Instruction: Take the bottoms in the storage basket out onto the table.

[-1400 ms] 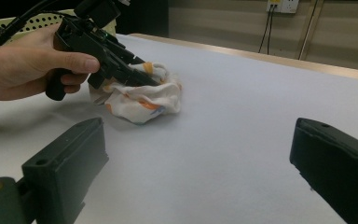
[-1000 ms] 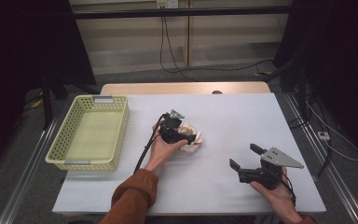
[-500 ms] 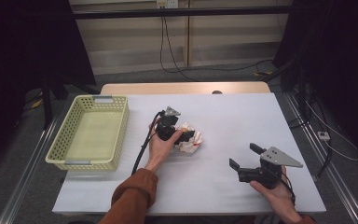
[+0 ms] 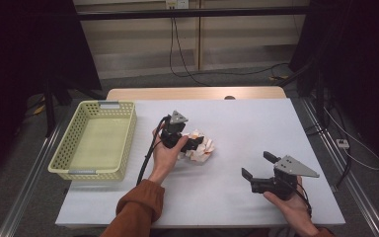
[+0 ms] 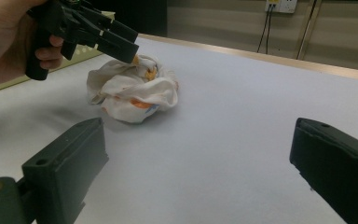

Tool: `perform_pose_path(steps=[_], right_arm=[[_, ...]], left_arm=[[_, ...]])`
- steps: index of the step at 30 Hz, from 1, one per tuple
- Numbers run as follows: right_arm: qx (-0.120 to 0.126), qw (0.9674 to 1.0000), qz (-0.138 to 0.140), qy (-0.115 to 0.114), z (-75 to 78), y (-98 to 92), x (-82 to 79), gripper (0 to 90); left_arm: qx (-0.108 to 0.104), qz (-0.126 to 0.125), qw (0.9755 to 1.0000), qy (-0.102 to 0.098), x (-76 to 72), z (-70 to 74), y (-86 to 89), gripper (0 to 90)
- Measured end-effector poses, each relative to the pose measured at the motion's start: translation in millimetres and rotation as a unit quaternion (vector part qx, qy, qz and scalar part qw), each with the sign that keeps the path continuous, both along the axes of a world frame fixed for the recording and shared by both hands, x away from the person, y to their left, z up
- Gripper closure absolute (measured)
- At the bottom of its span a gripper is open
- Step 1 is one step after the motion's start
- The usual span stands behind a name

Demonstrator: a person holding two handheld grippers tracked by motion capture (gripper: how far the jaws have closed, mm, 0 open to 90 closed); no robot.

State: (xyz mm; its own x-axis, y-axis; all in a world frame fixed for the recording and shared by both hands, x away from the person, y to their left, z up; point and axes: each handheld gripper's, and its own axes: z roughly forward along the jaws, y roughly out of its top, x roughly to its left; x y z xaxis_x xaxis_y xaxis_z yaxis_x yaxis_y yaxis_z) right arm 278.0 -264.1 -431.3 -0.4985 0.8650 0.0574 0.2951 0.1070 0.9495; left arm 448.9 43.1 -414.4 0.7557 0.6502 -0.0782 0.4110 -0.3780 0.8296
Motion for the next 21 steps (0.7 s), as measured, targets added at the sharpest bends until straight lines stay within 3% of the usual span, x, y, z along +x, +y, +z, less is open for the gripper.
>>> perform_pose_path(steps=[4,11,21], right_arm=[[-0.001,1.0000,0.000,0.000,-0.1,0.4,0.2,3.6],[0.000,1.0000,-0.002,-0.001,0.2,0.3,-0.7,3.6],[-0.001,1.0000,-0.001,-0.001,0.3,1.1,-1.1,3.6]], left_arm=[[-0.006,0.001,0.9999,-0.009,-2.2,5.9,3.7,5.9],[0.020,0.006,0.9992,-0.034,-8.6,13.9,6.3,5.9],[-0.022,0.010,0.9997,-0.011,-12.4,28.1,22.0,5.6]])
